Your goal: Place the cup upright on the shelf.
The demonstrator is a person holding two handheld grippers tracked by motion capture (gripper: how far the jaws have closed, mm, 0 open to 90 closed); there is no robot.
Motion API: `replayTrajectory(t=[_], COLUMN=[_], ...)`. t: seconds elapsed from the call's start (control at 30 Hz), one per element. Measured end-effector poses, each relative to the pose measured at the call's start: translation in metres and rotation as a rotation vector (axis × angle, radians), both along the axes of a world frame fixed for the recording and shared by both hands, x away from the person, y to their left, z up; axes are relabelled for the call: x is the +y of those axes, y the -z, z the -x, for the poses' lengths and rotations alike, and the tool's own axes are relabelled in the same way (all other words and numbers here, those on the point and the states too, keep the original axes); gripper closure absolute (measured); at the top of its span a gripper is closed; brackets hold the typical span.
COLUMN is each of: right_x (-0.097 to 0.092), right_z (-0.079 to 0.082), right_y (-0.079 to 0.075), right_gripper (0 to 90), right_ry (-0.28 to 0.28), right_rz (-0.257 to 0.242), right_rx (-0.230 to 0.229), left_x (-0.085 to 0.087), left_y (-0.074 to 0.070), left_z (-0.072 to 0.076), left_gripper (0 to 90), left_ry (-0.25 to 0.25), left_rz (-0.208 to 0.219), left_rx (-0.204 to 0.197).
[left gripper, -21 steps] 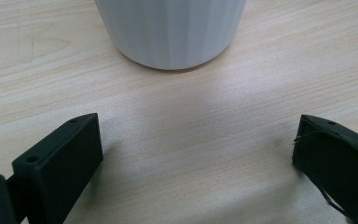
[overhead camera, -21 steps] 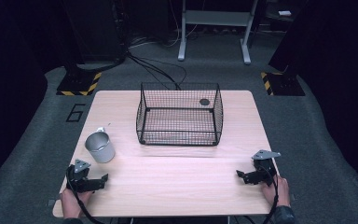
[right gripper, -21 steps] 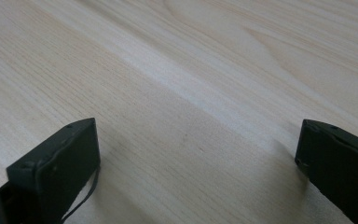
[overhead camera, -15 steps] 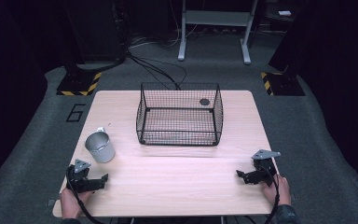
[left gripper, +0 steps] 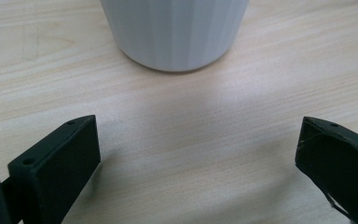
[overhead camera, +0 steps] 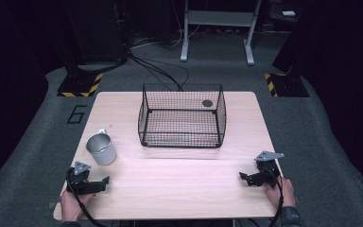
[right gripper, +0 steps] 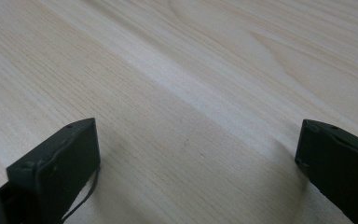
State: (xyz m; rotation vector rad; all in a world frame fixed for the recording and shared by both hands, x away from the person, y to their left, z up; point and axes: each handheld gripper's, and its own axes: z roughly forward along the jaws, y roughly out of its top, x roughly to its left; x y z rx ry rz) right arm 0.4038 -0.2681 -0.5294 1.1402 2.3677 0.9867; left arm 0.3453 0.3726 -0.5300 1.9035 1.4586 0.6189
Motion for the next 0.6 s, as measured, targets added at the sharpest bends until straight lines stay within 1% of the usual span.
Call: replayTrajectory(t=[0.03,0.07,0.13,0.23,0.3,0.33,0.4,0.43,0.47,0.6], right_x=[0.0,0.0,0.0,0.0,0.0,0.0,0.0,0.0,0.0,0.0], right_z=[0.0,0.0,0.0,0.0,0.0,0.0,0.0,0.0,0.0,0.0], right_y=[0.0,0.0,0.0,0.0,0.0,0.0,0.0,0.0,0.0,0.0], right_gripper=[0.0,0.0,0.0,0.0,0.0,0.0,0.0,0.0,0.0,0.0], right_ry=[0.001,0.001,0.0,0.002,0.002,0.002,0.002,0.002,0.002,0.001], right_rz=[-0.001,-0.003,-0.001,-0.004,-0.005,-0.004,-0.004,-0.004,-0.004,-0.004], right_rx=[-0.003,-0.005,-0.002,-0.007,-0.006,-0.007,-0.007,-0.007,-0.007,-0.007], left_x=[0.002,0.003,0.004,0.005,0.006,0.005,0.006,0.005,0.005,0.006], left_y=[-0.004,-0.006,-0.011,-0.018,-0.023,-0.025,-0.03,-0.032,-0.032,-0.044], left_z=[0.001,0.001,0.001,0.001,0.001,0.001,0.0,0.0,0.0,-0.005], left_gripper=[0.1,0.0,0.0,0.0,0.0,0.0,0.0,0.0,0.0,0.0], left_ry=[-0.002,-0.006,-0.002,0.0,0.002,-0.005,0.0,-0.007,-0.007,-0.002], left_rz=[0.015,0.021,0.035,0.047,0.047,0.056,0.064,0.065,0.065,0.073], left_rx=[-0.002,-0.01,-0.008,-0.018,-0.024,-0.043,-0.048,-0.059,-0.059,-0.078])
